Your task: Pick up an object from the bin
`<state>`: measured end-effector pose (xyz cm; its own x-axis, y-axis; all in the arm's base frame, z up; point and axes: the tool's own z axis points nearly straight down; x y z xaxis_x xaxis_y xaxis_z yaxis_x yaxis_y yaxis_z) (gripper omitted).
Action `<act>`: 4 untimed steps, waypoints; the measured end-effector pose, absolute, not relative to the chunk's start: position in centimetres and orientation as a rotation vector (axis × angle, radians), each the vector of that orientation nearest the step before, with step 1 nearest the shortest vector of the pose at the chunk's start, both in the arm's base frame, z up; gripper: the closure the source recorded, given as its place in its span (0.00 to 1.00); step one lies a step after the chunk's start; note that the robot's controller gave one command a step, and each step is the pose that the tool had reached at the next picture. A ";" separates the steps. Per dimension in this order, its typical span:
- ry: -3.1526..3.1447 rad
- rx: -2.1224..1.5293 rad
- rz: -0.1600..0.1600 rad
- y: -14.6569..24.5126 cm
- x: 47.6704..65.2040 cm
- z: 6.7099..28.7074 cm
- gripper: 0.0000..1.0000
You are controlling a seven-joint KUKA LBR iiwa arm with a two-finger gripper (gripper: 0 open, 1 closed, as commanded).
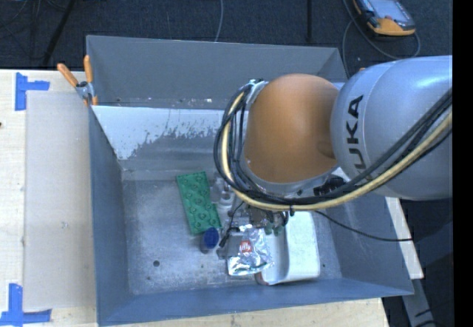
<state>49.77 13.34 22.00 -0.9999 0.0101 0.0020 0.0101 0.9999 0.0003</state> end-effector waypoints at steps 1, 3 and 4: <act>-3.121 0.122 -0.002 10.8 55.5 7.1 0.00; -3.133 0.244 -0.004 12.2 48.6 7.0 0.00; -3.143 0.232 -0.004 11.9 49.1 7.3 1.00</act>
Offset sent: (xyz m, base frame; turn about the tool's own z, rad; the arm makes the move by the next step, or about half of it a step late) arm 0.0586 -0.0267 -0.1500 -0.0881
